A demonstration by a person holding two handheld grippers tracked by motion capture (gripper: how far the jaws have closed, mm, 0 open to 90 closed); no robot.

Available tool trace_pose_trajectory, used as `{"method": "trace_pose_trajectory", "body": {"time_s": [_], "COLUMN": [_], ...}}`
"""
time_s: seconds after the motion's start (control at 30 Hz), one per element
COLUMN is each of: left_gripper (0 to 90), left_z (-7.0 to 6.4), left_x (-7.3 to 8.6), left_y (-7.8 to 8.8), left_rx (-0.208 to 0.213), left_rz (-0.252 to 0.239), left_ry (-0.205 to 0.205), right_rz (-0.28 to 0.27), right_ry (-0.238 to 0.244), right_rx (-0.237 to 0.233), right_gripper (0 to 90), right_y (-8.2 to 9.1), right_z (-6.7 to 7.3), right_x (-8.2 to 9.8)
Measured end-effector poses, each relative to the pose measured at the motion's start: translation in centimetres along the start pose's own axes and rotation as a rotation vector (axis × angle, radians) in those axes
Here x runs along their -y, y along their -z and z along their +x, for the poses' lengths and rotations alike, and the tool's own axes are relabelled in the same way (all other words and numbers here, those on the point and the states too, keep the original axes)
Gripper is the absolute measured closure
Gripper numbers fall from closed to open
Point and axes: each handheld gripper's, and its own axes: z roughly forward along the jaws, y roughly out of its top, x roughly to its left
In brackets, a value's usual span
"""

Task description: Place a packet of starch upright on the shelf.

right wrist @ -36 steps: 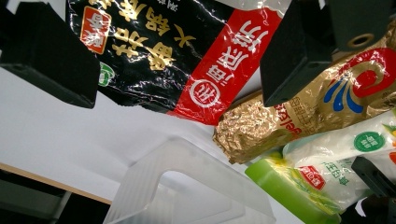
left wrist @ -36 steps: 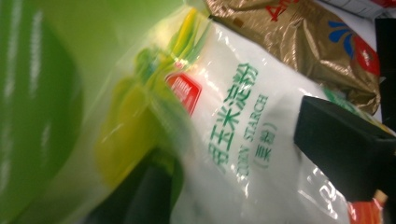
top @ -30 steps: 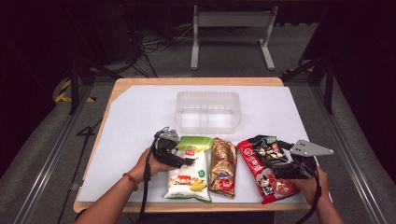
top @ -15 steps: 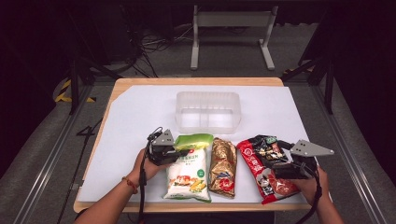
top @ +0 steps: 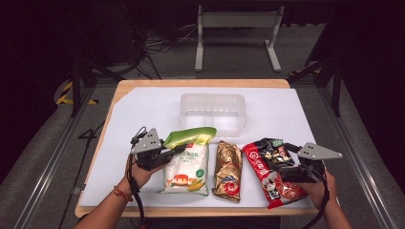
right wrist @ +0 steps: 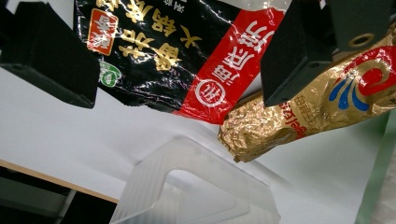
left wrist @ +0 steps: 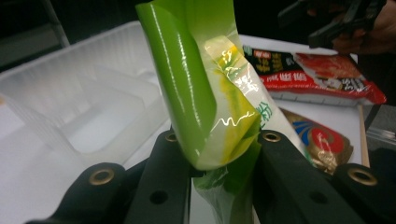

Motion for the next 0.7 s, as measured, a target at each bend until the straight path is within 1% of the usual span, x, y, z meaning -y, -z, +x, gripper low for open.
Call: {"method": "trace_pose_trajectory", "body": {"time_s": [0.03, 0.1, 0.13, 0.27, 0.4, 0.5, 0.63, 0.67, 0.7], "left_gripper": [82.4, 82.4, 82.6, 82.8, 83.3, 83.3, 83.4, 83.4, 83.4], "left_z": [0.0, -0.3, -0.5, -0.7, -0.6, -0.5, -0.4, -0.3, -0.3], "left_x": [0.0, -0.6, -0.9, -1.5, -1.8, -1.9, -2.5, -2.7, -2.9], "left_y": [0.0, 0.7, 1.0, 1.7, 2.1, 2.2, 2.6, 2.6, 2.7], "left_rx": [0.0, -0.013, -0.02, -0.041, -0.056, -0.053, -0.06, -0.061, -0.061], "left_rz": [0.0, -0.039, -0.053, -0.087, -0.109, -0.119, -0.15, -0.159, -0.168], "left_ry": [0.0, -0.008, -0.019, -0.029, -0.024, -0.016, -0.004, -0.006, 0.003], "right_rz": [0.0, 0.0, -0.001, -0.003, -0.002, -0.002, 0.001, 0.001, 0.0], "right_ry": [0.0, 0.0, -0.001, 0.001, -0.002, -0.001, -0.005, -0.006, -0.006], "right_rx": [0.0, 0.002, 0.002, 0.004, 0.004, 0.006, 0.006, 0.006, 0.006], "right_gripper": [12.5, 12.5, 12.5, 12.5, 12.5, 12.6, 12.5, 12.5, 12.5], "right_y": [0.0, 0.0, 0.0, 0.1, 0.1, 0.1, 0.0, 0.0, 0.0], "right_z": [0.0, 0.0, 0.0, 0.0, -0.1, -0.1, -0.1, -0.1, -0.1], "right_x": [0.0, 0.0, 0.0, 0.0, 0.0, 0.0, 0.0, 0.0, 0.0]}}
